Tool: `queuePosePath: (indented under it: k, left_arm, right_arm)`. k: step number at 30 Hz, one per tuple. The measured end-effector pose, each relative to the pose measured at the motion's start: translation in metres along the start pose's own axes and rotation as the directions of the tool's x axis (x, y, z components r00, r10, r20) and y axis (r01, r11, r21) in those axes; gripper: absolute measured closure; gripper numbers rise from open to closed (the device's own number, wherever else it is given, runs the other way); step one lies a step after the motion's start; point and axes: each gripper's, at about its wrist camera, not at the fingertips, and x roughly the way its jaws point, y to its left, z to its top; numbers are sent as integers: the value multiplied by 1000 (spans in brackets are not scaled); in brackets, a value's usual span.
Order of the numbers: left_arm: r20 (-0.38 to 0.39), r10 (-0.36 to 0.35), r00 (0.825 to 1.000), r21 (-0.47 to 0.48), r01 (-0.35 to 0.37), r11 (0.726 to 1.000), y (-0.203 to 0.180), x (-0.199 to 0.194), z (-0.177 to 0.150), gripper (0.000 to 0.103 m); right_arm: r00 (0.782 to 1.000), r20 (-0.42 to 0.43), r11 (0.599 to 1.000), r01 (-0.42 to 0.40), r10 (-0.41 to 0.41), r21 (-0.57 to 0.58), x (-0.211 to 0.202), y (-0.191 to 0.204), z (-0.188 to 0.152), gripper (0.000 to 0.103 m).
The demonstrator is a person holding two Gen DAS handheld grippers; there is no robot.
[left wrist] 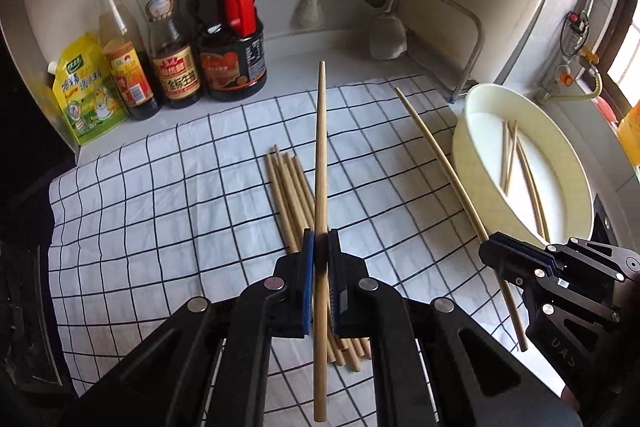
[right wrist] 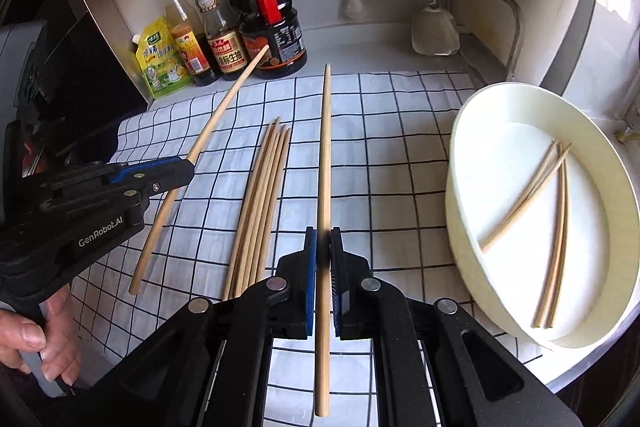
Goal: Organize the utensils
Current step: 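Lift the chopstick in the left tool into the basin while the right tool carries its own, then open the left tool over the basin while the right tool releases its chopstick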
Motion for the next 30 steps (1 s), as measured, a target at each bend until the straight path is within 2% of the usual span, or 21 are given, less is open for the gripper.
queuePosePath:
  k: [8,15,21,25,30]
  left_arm:
    - [31,-103,994,131,98,987,-78,-5,26,96]
    - [6,-194,981,279,185,942,-154,3,45,96]
    - [-71,-240,968,362,250,898,-208,35,64,96]
    - [-150,-241,959,404,282,870,-238,69,71,96]
    - [-205,-224,953,425,292,857,-255,102,77,96]
  right_arm:
    - [995,57,989,78,-86,124,-41,-71,-8,97]
    - [985,78,952,124,-151,279,-58,-143,-23,96]
    - [978,70,906,153,-195,395,-57,-195,-31,96]
    - [976,58,876,163,-212,454,-51,-218,-34,97]
    - [981,3,864,171,-196,473,-26,-233,-30,96]
